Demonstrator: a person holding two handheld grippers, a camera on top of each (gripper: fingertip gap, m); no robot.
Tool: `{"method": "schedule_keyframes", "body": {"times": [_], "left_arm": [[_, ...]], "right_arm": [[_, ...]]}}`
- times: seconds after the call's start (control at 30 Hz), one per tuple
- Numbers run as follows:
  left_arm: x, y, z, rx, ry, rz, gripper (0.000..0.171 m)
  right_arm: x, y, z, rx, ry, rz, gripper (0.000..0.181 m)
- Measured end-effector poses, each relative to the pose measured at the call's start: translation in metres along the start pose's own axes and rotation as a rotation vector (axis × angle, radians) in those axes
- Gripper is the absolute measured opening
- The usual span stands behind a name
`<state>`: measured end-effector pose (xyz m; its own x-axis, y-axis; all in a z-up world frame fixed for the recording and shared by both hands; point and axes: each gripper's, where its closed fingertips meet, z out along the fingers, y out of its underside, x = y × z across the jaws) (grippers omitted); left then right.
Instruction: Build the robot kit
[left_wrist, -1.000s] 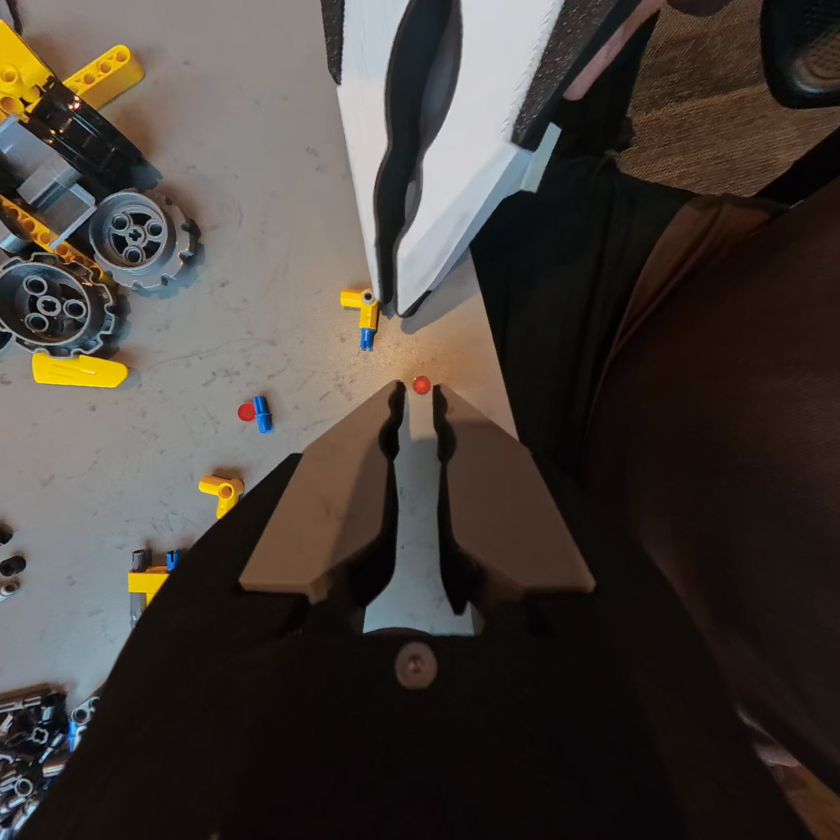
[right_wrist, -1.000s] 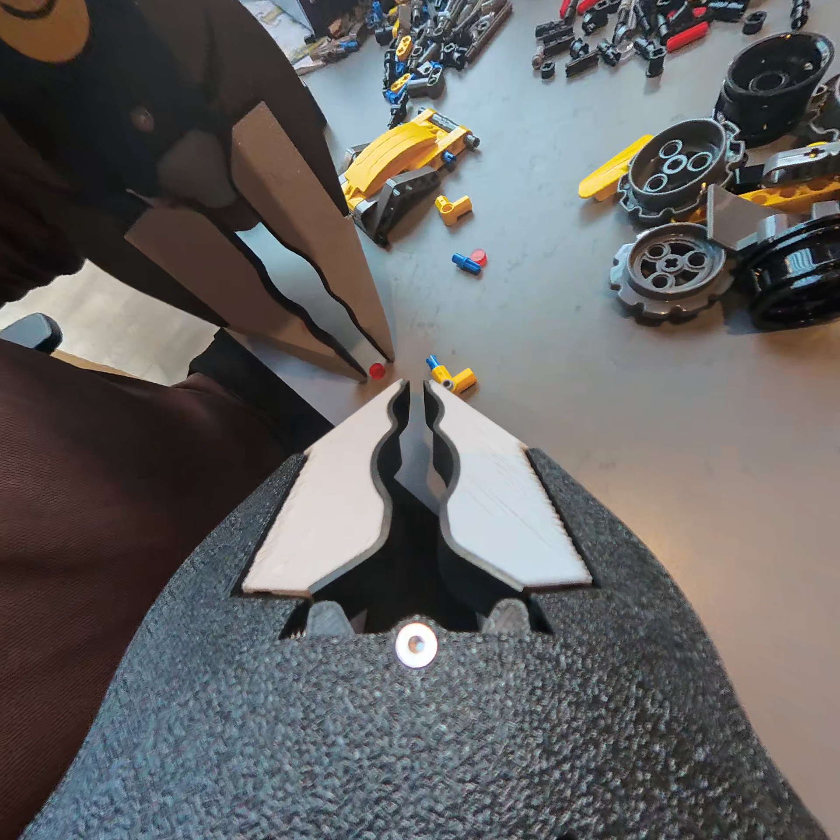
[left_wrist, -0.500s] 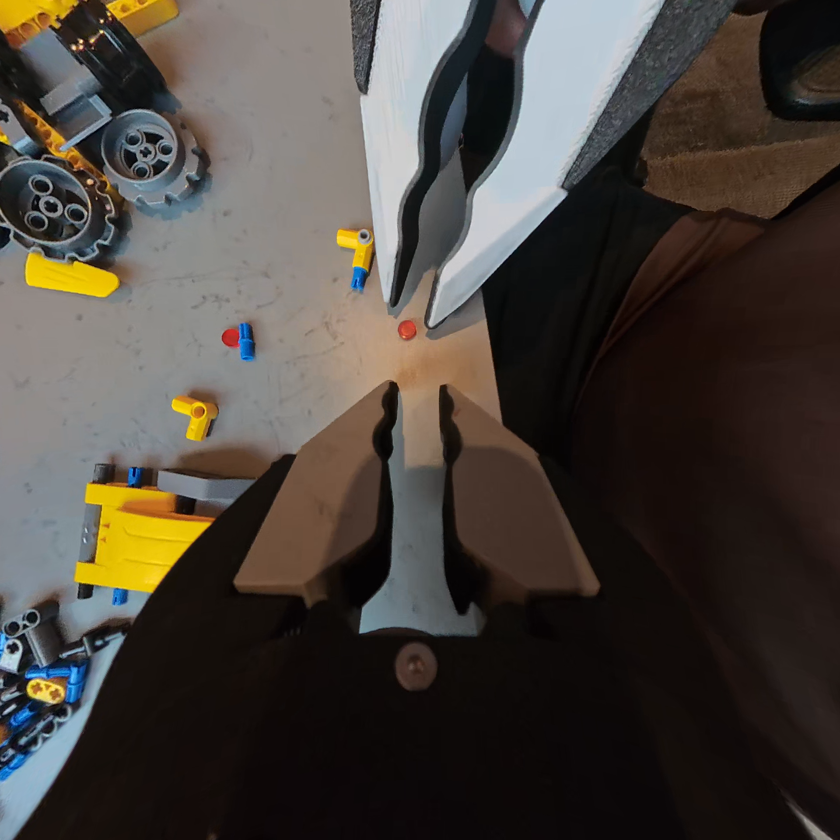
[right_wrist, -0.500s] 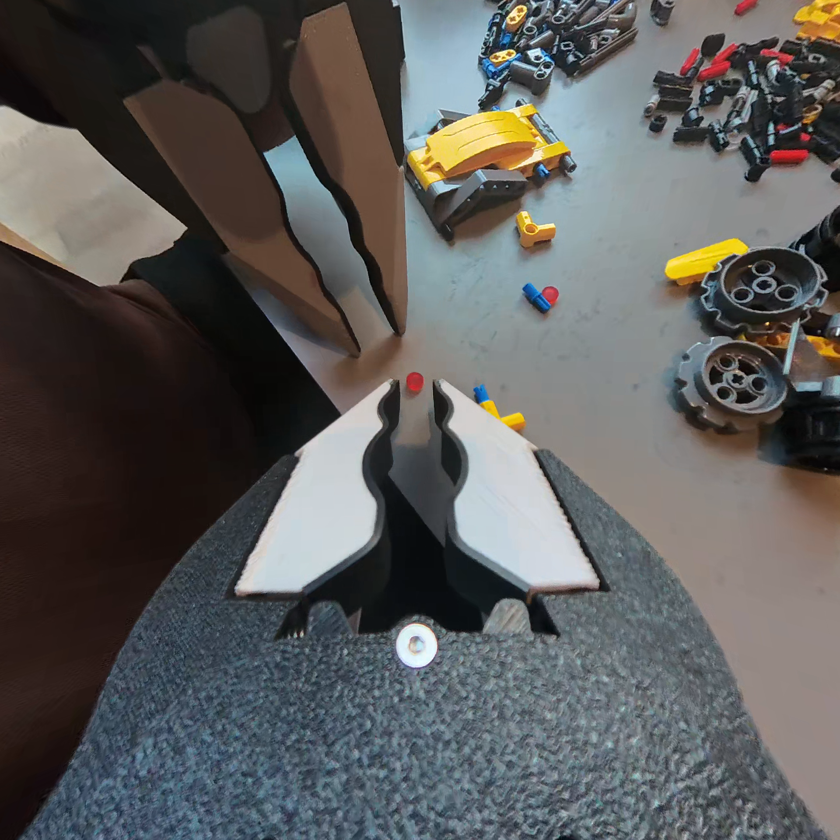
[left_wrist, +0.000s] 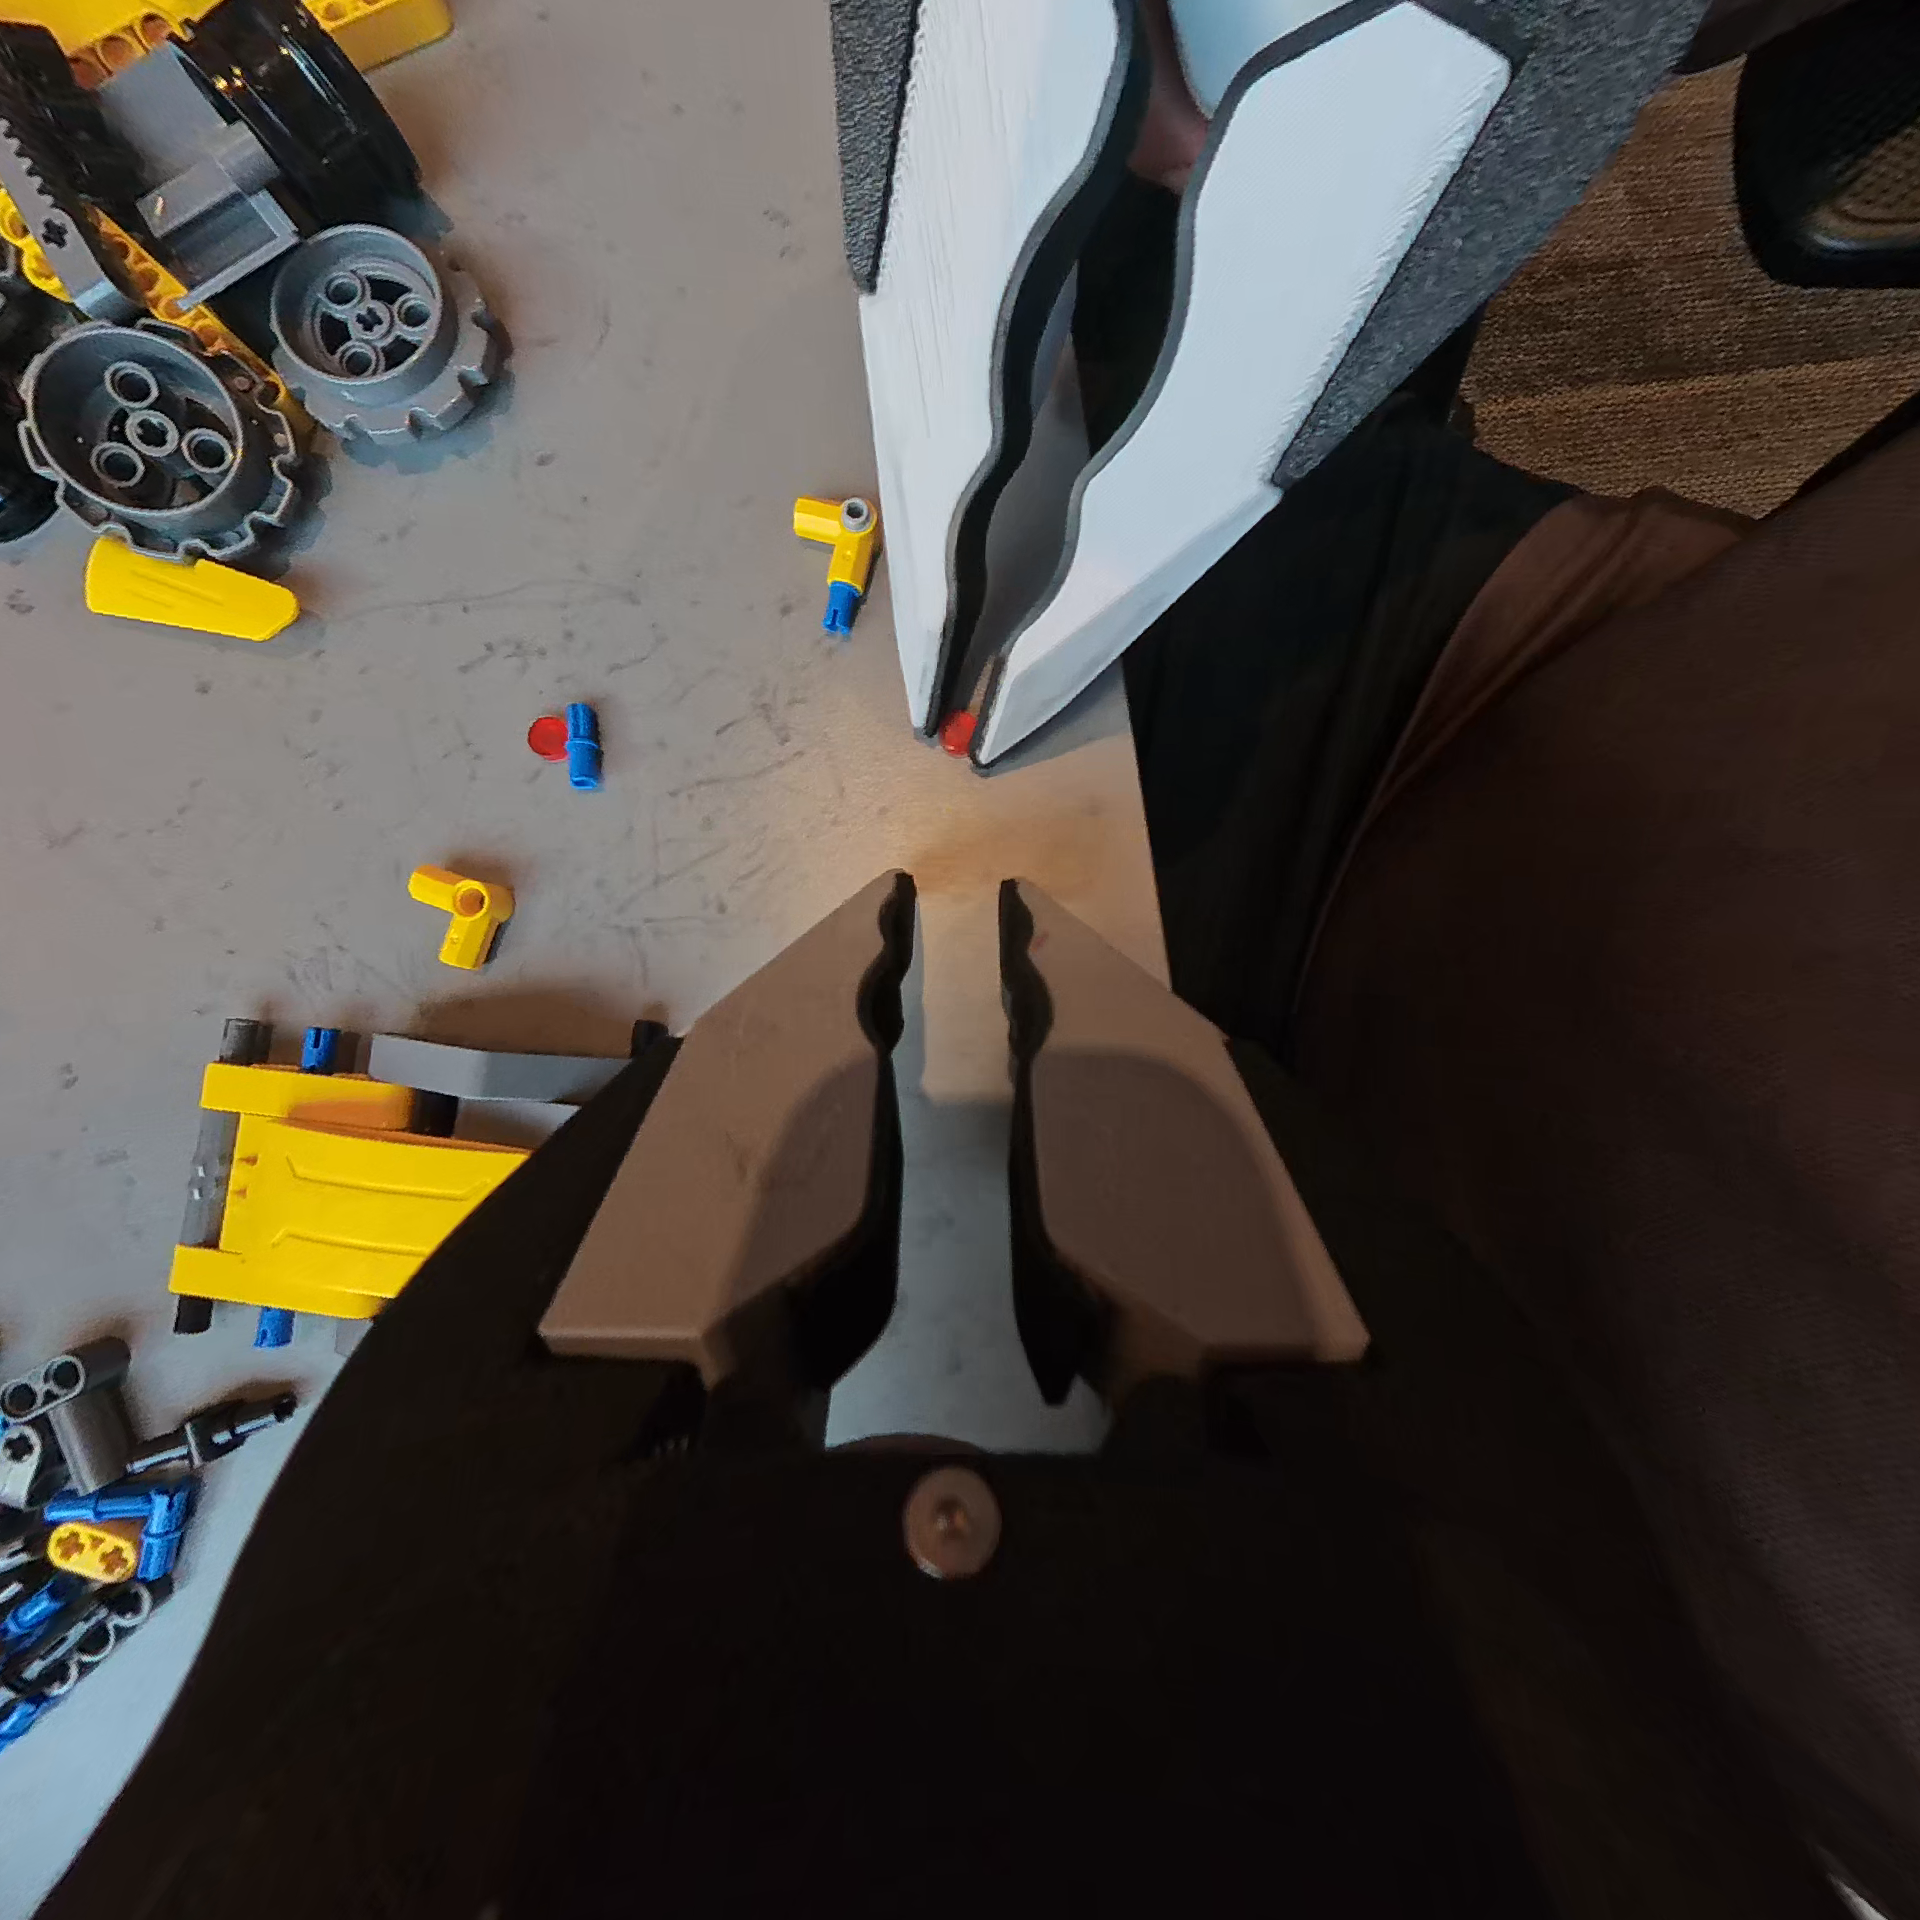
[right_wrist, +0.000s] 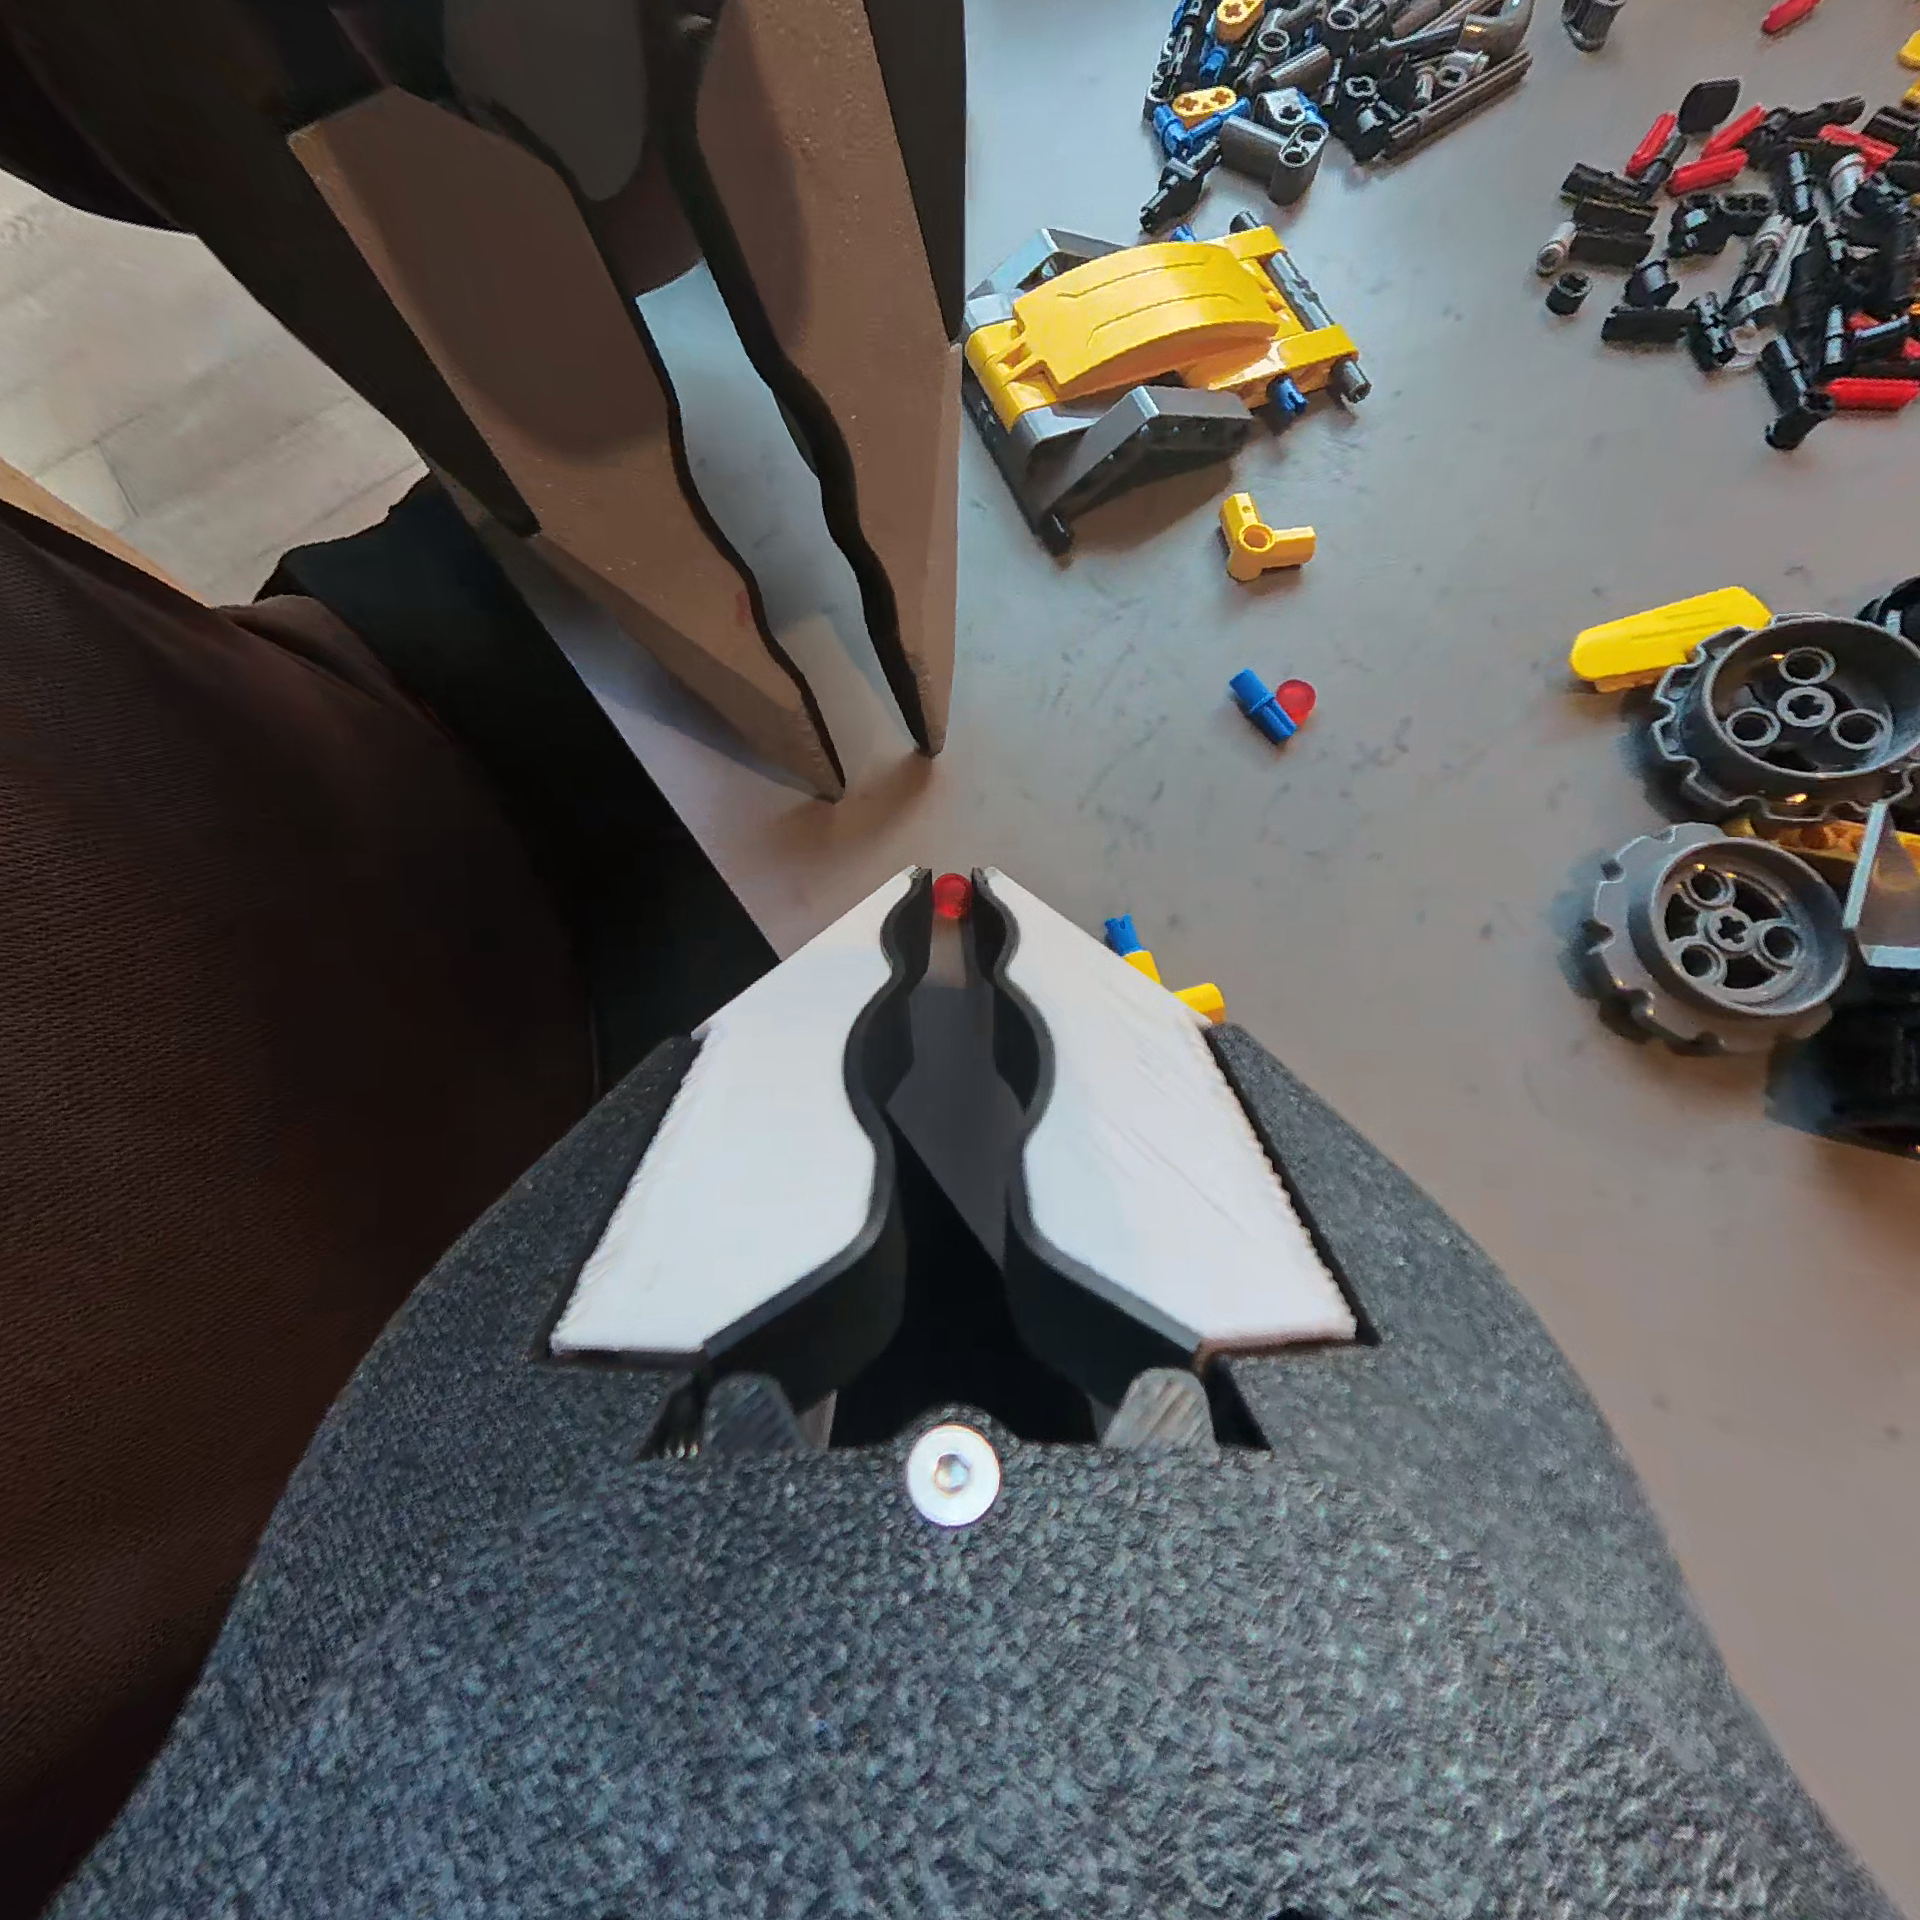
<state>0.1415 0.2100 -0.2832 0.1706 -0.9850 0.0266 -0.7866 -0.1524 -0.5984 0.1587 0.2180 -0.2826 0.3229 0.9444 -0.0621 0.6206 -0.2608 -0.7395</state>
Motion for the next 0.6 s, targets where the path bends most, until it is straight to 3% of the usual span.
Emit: {"method": "schedule_keyframes", "body": {"times": [0.33, 0.6], "left_arm": [[-0.015, -0.025, 0.017, 0.054, -0.021, 0.003, 0.012], [-0.023, -0.044, 0.032, 0.076, -0.003, 0.021, 0.013]], "right_arm": [[0.041, 0.006, -0.042, 0.074, 0.129, 0.058, 0.006], [0.037, 0.008, -0.037, 0.070, 0.104, 0.013, 0.006]]}}
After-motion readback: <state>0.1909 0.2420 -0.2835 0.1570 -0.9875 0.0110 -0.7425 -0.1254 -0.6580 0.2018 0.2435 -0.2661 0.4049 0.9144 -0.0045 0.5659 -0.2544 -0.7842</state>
